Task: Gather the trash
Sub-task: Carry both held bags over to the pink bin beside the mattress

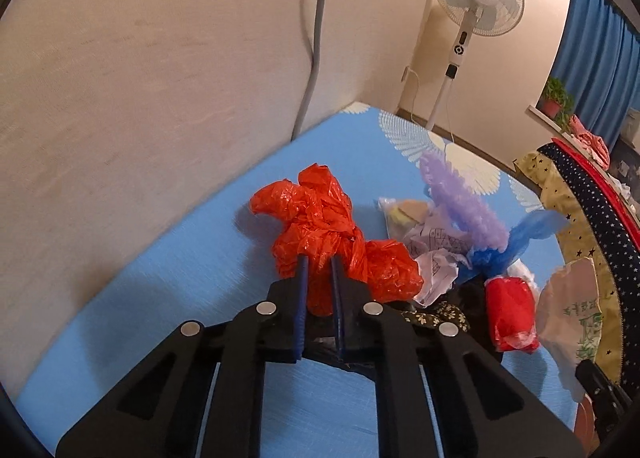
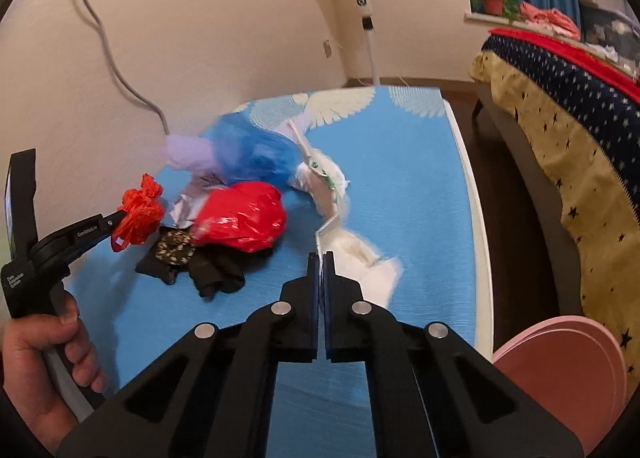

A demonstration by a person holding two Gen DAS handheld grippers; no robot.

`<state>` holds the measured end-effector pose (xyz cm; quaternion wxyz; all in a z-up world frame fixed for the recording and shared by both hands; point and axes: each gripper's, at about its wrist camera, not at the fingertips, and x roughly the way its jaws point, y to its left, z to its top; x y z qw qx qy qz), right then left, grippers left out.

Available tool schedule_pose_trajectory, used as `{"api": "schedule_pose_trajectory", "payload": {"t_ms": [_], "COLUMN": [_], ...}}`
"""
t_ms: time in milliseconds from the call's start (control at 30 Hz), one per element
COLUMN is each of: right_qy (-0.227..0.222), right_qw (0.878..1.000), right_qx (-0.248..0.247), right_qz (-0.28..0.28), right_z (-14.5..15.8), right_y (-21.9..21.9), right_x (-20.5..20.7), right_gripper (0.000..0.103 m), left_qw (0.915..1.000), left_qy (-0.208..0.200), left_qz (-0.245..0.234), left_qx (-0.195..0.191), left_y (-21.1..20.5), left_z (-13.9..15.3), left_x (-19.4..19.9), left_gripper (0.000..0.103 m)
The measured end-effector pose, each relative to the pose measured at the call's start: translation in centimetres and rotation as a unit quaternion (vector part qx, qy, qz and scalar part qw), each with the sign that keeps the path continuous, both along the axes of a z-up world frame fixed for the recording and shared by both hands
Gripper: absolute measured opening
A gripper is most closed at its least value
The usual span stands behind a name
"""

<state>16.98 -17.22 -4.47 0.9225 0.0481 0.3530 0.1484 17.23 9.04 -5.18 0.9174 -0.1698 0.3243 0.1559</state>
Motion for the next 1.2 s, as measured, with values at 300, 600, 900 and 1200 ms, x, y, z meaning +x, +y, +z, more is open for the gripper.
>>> {"api": "schedule_pose_trajectory", "payload": {"t_ms": [300, 600, 900, 1200], "right_qy": [-0.031, -0.07, -0.075, -0.081], "right_qw": [0.999, 0.997, 0.995, 0.991], "right_qx": [-0.003, -0.018, -0.023, -0.027], "right_qz": [-0.005, -0.027, -0.061, -0.099], "right_z": [3.5, 8.0, 9.5, 11.7], "right_y": [-0.5, -2.0, -4.8, -7.8], "right_x": [-3.1, -8.2, -12.6, -14.9], "right_gripper": [0.002, 0.002, 0.002, 0.002], "left_qw": [0.9994, 0.995, 0.9899, 0.9804], "left_qy": [-0.028, -0.058, -0.064, -0.072], "left_qz": [-0.015, -0.071, -0.118, -0.177], "left_qx": [0.016, 0.04, 0.043, 0.047], "left_y": [-0.4, -3.1, -6.0, -9.6], "left_z": [2.7, 6.2, 7.2, 7.4], "left_x": [-3.3, -8.3, -12.0, -13.5], "left_gripper": [0.01, 0.01, 0.01, 0.01]}}
